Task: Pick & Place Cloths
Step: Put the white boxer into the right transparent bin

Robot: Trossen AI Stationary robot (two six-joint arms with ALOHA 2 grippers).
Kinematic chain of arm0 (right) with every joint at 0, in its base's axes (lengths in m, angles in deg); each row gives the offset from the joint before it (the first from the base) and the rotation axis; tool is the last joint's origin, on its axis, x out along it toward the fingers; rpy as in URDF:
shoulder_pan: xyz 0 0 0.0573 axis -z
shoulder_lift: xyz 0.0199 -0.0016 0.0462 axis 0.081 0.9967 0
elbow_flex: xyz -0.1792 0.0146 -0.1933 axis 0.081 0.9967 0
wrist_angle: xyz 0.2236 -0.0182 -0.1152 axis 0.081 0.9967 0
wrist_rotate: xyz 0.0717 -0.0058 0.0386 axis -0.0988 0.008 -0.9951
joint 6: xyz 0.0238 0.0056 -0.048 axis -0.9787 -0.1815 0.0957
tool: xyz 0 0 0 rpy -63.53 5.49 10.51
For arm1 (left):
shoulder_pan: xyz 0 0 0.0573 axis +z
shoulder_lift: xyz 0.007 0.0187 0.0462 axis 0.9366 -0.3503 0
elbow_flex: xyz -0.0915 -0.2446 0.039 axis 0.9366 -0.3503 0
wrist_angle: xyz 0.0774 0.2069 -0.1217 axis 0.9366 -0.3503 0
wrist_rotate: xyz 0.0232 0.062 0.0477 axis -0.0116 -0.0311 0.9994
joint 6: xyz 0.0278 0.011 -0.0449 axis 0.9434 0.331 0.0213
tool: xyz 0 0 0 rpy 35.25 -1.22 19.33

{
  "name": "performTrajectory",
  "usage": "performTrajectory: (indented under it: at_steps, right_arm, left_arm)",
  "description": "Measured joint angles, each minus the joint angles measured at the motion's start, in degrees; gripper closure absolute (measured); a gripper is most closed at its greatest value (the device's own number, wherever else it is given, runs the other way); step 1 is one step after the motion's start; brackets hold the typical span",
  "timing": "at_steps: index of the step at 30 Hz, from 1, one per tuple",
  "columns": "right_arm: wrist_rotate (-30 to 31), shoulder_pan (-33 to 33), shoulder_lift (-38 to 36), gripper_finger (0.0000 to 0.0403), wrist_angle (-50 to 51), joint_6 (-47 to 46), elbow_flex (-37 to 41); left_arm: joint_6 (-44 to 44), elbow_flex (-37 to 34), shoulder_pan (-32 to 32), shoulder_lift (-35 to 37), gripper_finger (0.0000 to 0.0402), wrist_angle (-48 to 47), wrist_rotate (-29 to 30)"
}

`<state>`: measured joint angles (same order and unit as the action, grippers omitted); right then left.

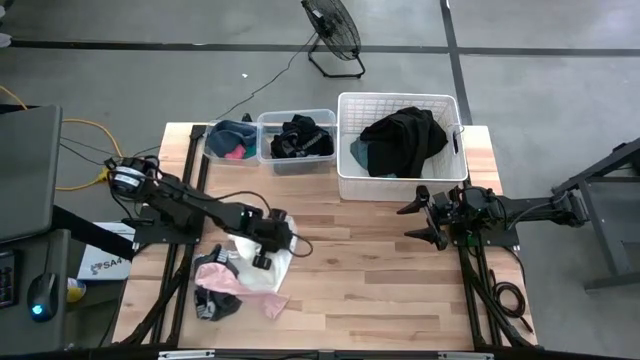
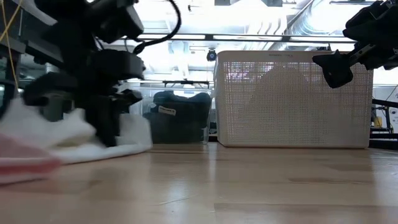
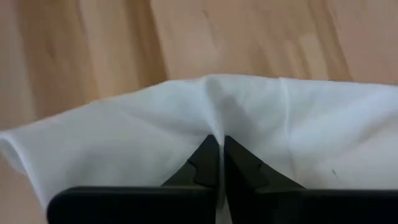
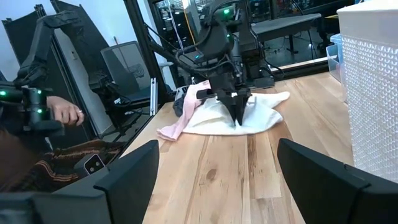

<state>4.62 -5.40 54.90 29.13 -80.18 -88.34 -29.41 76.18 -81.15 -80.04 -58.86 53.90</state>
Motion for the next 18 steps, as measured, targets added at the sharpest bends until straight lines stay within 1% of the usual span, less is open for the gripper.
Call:
performTrajectory:
  at_steps: [4,10,14,18]
  right_arm:
    - [0.00,0.00,-0.01,0.0085,0.00,0.00,0.00]
    - [0.00,0.00,0.00,0.0085,0.00,0.00,0.01]
    - [0.00,0.00,0.00,0.0085,0.00,0.00,0.00]
    - [0.00,0.02,0.00,0.0085,-0.02,0.00,0.00]
  left_arm:
    - [6.00,-0.03,1.94,-0.10,0.0398,9.67,0.60]
    - [10.70,0.12,3.61,-0.01,0.0399,21.20,5.79]
    - [14.16,0.14,3.42,1.26,0.0400,25.71,10.45]
    - [14.91,0.25,3.41,4.50,0.0400,28.22,12.68]
